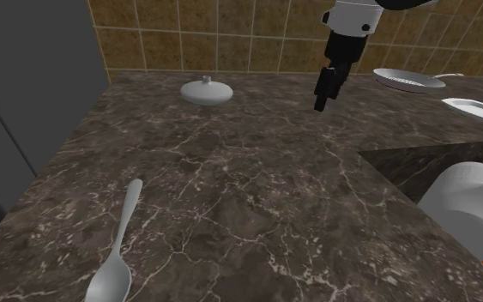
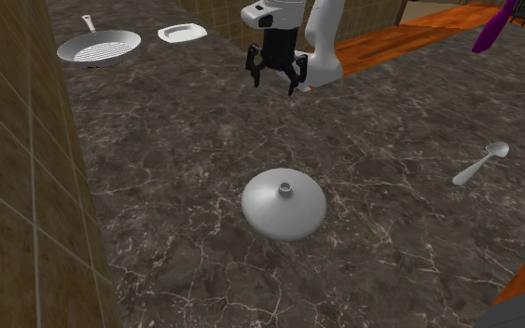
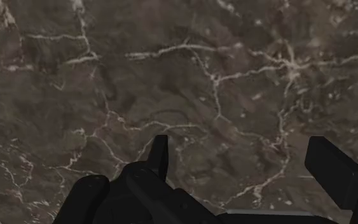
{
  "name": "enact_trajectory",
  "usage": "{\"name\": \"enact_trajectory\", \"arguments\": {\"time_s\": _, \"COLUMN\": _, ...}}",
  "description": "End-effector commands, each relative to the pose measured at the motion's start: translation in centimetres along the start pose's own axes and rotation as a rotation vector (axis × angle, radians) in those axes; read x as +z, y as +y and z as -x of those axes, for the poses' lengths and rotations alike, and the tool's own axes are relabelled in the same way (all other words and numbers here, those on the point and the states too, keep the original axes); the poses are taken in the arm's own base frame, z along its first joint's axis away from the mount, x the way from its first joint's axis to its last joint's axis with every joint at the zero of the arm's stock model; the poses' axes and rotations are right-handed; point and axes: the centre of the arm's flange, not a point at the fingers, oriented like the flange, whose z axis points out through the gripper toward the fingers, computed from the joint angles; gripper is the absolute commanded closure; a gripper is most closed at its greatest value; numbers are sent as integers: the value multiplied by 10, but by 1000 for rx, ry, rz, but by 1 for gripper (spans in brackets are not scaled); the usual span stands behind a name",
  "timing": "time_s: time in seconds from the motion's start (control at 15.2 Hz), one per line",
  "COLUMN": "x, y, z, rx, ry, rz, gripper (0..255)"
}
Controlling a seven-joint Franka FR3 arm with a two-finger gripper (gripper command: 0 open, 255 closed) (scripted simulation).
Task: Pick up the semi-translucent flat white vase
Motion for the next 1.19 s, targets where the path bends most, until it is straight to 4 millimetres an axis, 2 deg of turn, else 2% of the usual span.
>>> {"name": "enact_trajectory", "arguments": {"time_s": 0.0, "x": 0, "y": 0, "z": 0, "rx": 0, "ry": 0, "rz": 0, "gripper": 0}}
{"name": "enact_trajectory", "arguments": {"time_s": 1.12, "x": -37, "y": -67, "z": -209, "rx": -42, "ry": 3, "rz": -31, "gripper": 0}}
